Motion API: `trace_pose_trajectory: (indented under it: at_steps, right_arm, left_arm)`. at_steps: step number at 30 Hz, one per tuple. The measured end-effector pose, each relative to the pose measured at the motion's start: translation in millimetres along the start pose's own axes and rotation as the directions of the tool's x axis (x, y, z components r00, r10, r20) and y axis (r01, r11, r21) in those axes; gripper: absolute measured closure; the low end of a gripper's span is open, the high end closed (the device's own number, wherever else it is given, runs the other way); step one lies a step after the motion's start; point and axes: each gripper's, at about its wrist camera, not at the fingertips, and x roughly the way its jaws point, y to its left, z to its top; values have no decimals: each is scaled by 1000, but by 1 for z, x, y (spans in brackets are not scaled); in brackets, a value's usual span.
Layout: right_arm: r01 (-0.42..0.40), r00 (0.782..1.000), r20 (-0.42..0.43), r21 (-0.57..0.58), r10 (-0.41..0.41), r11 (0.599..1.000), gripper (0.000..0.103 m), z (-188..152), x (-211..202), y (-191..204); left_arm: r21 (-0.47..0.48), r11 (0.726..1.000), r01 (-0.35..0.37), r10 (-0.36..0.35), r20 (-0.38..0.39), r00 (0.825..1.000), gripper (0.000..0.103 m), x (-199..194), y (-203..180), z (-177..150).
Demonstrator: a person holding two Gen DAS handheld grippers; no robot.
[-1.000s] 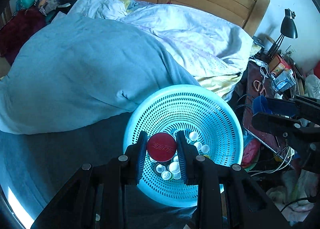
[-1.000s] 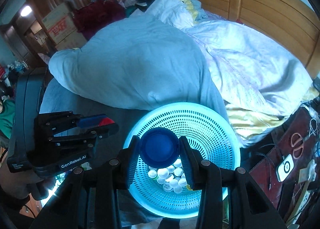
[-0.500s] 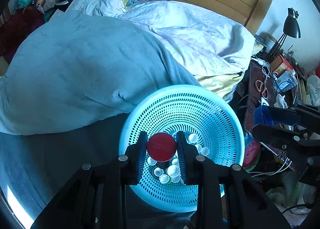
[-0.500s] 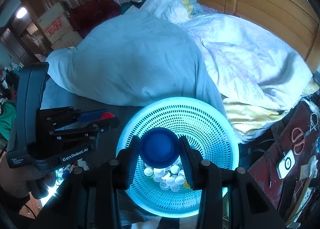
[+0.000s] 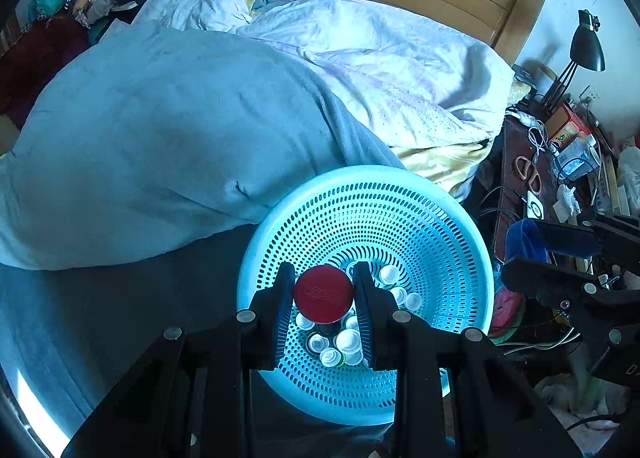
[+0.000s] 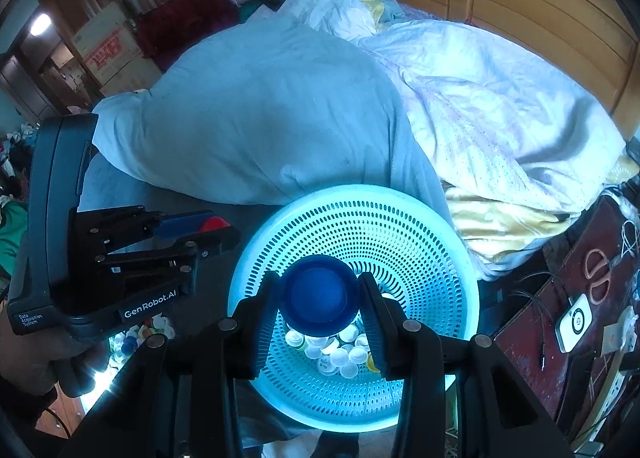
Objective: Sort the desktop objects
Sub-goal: 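Open both grippers to drop the caps into the basket, then move both grippers back to the pile of caps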
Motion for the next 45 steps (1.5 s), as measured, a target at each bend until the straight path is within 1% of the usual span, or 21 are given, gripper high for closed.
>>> trace_pose_trajectory:
  at_steps: [1, 2, 3, 4, 5, 14, 18, 20, 22, 24, 26, 28, 30, 33, 35, 37, 38, 39, 40, 42, 45]
  right_arm:
    - [6, 1000, 1, 1, -6, 1000, 58, 0, 0, -1]
    - [11, 1000, 1, 4, -11, 1000, 55, -1, 0, -2]
    - [15, 1000, 3, 9, -15, 1000, 47, -1, 0, -3]
    - [20, 1000, 7, 12, -20, 1000, 41, -2, 0, -5]
    - [23, 1000, 8, 12, -23, 1000, 40, -2, -1, -5]
    - [4, 1000, -6, -10, -4, 1000, 38, -5, 3, 5]
    - [-41, 999, -30, -60, 39, 997, 38, -6, 13, 29]
    - [-60, 997, -54, -99, 54, 993, 38, -8, 22, 47]
    - [-83, 994, -88, -149, 70, 985, 38, -10, 33, 71]
    - [-114, 988, -128, -208, 89, 971, 35, -15, 47, 103]
    - [-148, 981, -160, -260, 108, 954, 34, -19, 59, 134]
    - [-193, 971, -198, -320, 133, 928, 34, -27, 73, 175]
    - [-238, 959, -238, -380, 154, 894, 34, -38, 86, 218]
    - [-299, 940, -293, -455, 176, 839, 34, -59, 103, 274]
    - [-325, 929, -327, -489, 175, 810, 34, -77, 115, 306]
    - [-344, 918, -360, -507, 169, 790, 34, -97, 126, 329]
    - [-351, 913, -373, -515, 163, 782, 34, -106, 131, 338]
    - [-356, 907, -392, -526, 152, 773, 34, -119, 140, 349]
    - [-359, 903, -404, -531, 143, 767, 34, -128, 146, 356]
    - [-362, 894, -431, -538, 121, 761, 34, -147, 160, 368]
    - [-367, 878, -469, -539, 91, 758, 34, -169, 181, 384]
  left_arm:
    - [1, 1000, 1, -1, -2, 1000, 74, 1, -1, -1]
    - [1, 1000, 0, 0, -1, 1000, 66, 1, -2, -1]
    - [0, 1000, -4, 4, 3, 1000, 59, 0, -3, -2]
    - [-2, 1000, -9, 9, 9, 1000, 56, -1, -3, -2]
    - [-5, 1000, -13, 13, 15, 1000, 52, -1, -3, -3]
    - [-47, 999, -13, 14, 22, 1000, 49, -5, 13, -18]
    - [-124, 992, -23, 29, 49, 998, 47, -15, 48, -50]
    - [-188, 980, -61, 75, 72, 995, 47, -24, 77, -80]
    - [-280, 954, -102, 131, 86, 988, 47, -33, 113, -119]
    - [-400, 904, -149, 195, 76, 978, 47, -44, 157, -171]
    - [-506, 837, -208, 266, 44, 963, 47, -58, 199, -229]
    - [-606, 754, -253, 313, -7, 950, 47, -70, 238, -292]
    - [-690, 648, -321, 373, -80, 924, 47, -84, 275, -365]
    - [-764, 514, -391, 426, -168, 889, 47, -102, 316, -461]
    - [-796, 435, -420, 452, -210, 867, 47, -114, 341, -529]
    - [-802, 392, -451, 474, -244, 846, 47, -121, 354, -574]
    - [-802, 391, -451, 477, -243, 845, 47, -123, 364, -594]
    - [-795, 403, -452, 477, -239, 846, 47, -122, 372, -609]
    - [-784, 425, -453, 475, -234, 849, 47, -119, 379, -621]
    - [-751, 491, -443, 458, -210, 864, 48, -110, 393, -636]
    - [-711, 559, -427, 434, -188, 881, 52, -93, 414, -650]
